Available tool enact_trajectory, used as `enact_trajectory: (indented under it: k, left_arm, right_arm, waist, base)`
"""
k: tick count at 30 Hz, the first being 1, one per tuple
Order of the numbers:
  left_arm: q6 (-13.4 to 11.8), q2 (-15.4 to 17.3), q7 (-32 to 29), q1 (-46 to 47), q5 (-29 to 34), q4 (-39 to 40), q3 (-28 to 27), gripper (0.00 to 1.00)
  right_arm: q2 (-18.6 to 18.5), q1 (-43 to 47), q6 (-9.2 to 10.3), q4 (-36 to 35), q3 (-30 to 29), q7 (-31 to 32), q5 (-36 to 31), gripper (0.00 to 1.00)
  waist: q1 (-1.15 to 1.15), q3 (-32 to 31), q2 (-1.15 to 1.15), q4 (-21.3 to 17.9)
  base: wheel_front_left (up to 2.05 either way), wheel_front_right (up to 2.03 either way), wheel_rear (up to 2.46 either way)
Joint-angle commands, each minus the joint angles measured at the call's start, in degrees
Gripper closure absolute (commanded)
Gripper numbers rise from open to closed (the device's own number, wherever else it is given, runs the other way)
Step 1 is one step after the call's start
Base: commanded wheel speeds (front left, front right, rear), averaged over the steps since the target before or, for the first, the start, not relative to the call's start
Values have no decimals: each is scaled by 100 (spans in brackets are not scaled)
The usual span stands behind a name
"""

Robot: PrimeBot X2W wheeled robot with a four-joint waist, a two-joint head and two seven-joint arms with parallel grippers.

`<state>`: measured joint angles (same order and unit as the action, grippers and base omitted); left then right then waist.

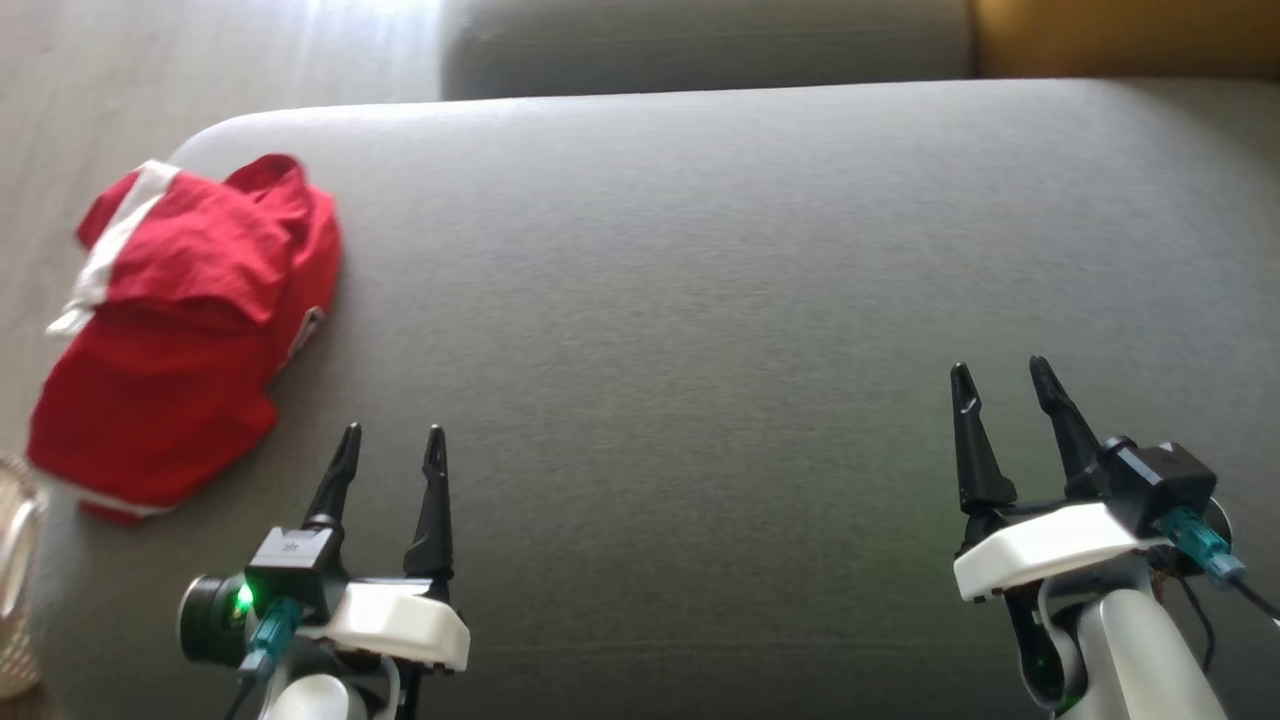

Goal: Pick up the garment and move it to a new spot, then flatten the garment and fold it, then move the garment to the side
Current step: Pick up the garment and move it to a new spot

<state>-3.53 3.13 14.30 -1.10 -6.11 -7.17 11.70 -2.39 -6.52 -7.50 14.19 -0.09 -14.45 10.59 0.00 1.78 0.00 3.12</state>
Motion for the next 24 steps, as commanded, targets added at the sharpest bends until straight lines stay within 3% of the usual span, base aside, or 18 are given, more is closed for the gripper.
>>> enact_trajectory:
  k: [1, 13, 24]
  left_arm:
    - [-49, -19, 70, 206, 58, 152, -187, 0]
    - [-88, -23, 70, 80, 117, 247, -366, 0]
    - [-86, -24, 70, -74, 152, 323, -427, 0]
  right_arm:
    - [-49, -193, 1, -237, 157, -55, 0, 0]
    - [-49, -79, 1, -391, 419, -55, 41, 0]
    - [-49, -26, 1, -336, 680, -55, 79, 0]
  waist:
    - [0, 7, 0, 271]
    - [0, 7, 0, 1584]
    - [0, -94, 0, 2332]
  base:
    - [0, 0, 0]
    - [0, 0, 0]
    - [0, 0, 0]
